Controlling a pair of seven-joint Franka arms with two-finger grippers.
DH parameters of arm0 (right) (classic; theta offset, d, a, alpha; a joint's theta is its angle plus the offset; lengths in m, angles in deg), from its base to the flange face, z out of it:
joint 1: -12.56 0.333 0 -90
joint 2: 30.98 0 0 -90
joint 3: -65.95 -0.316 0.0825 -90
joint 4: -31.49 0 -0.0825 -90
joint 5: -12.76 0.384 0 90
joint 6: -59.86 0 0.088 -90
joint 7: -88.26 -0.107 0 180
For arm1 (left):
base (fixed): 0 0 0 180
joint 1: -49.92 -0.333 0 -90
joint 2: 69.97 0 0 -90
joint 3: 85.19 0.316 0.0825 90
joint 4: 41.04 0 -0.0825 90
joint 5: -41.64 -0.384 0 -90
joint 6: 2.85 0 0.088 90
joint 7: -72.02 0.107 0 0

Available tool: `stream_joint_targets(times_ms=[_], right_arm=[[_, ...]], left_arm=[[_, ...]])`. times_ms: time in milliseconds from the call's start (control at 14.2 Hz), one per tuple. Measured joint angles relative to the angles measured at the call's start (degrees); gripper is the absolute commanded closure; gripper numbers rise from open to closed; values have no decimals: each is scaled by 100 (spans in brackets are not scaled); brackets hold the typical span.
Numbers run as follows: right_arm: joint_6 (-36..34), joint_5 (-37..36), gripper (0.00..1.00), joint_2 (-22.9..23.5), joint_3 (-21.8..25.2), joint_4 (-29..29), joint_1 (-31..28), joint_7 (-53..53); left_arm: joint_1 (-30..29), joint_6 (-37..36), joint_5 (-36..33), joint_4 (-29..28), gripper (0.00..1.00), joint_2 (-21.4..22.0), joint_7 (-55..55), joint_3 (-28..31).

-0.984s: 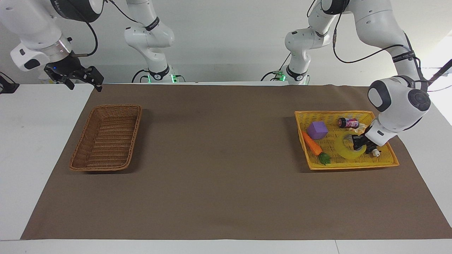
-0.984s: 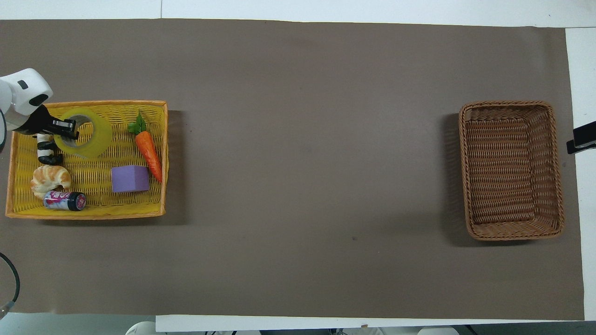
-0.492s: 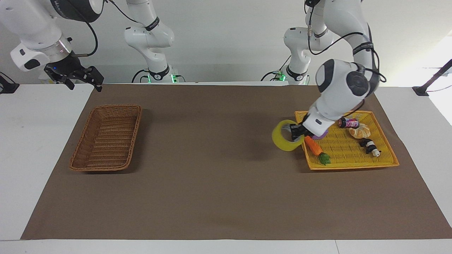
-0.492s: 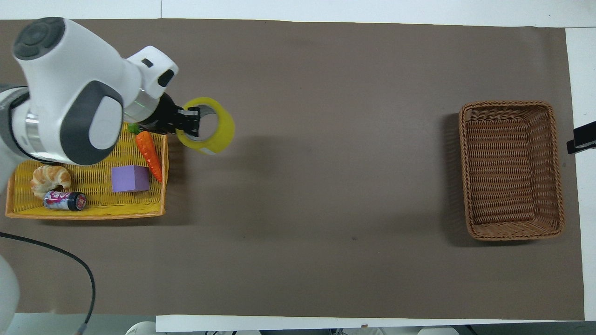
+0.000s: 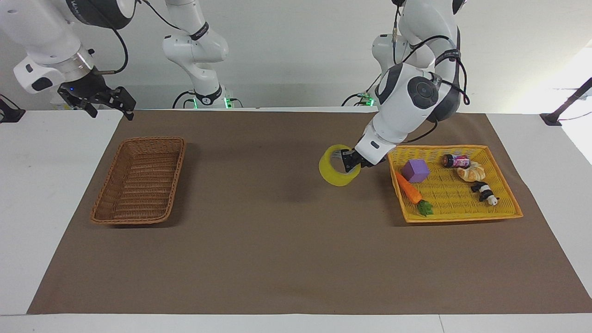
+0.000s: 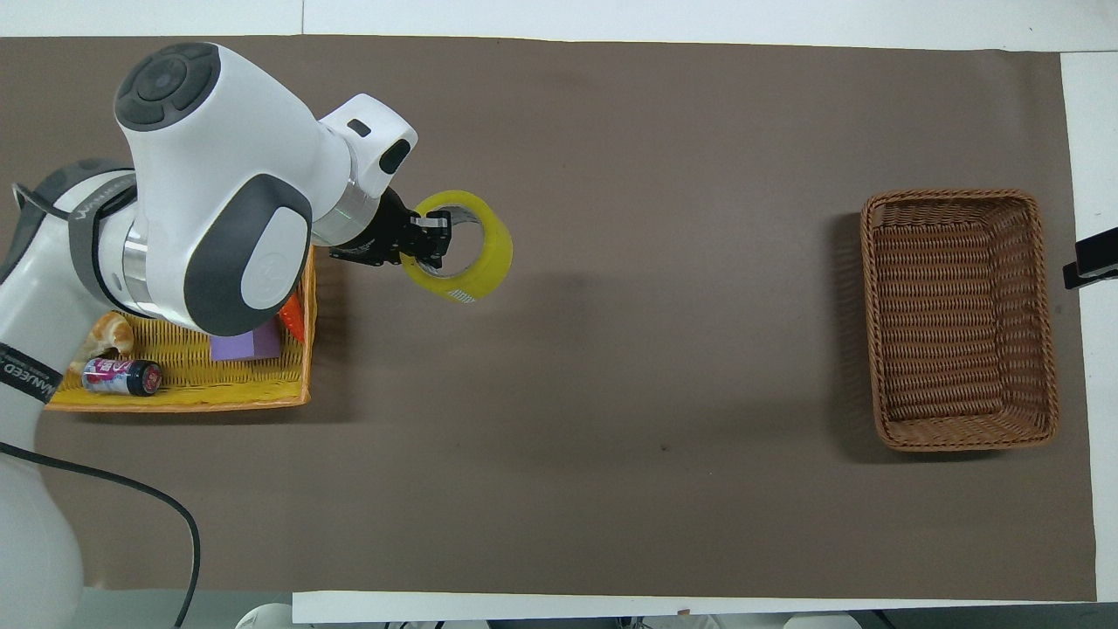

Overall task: Move tape to another basket
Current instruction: 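Lift the tape roll with the left gripper toward the table center, then reach the right gripper toward the tape held by the left gripper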

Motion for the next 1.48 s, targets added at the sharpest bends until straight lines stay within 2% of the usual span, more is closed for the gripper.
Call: stream_joint_targets(times_ms=[281,351,632,843,984,1265,1476], right_arm=[[0,33,0,0,-38,-2,17,167],[4,234,0,-3,-58,-25,38,365],[505,2132,0,-50,-80,-652,63,720],[1103,4006,0,81,-98,-1338,136,731],[1894,4814,0,259,-109,-1694,506,742],[3147,6439,0,899,-148,-1857,1535,733],[3639,7403,0,1299,-156,-1905,2209,725]], left_arm=[[3,0,0,66,100,0,-10,14],[3,0,0,72,100,0,-12,14],[3,0,0,72,100,-4,-15,14],[3,0,0,73,100,-4,-16,14],[3,-1,0,73,100,-4,-17,14],[3,-5,0,72,99,-5,-19,18],[3,-8,0,72,99,-5,-20,20]])
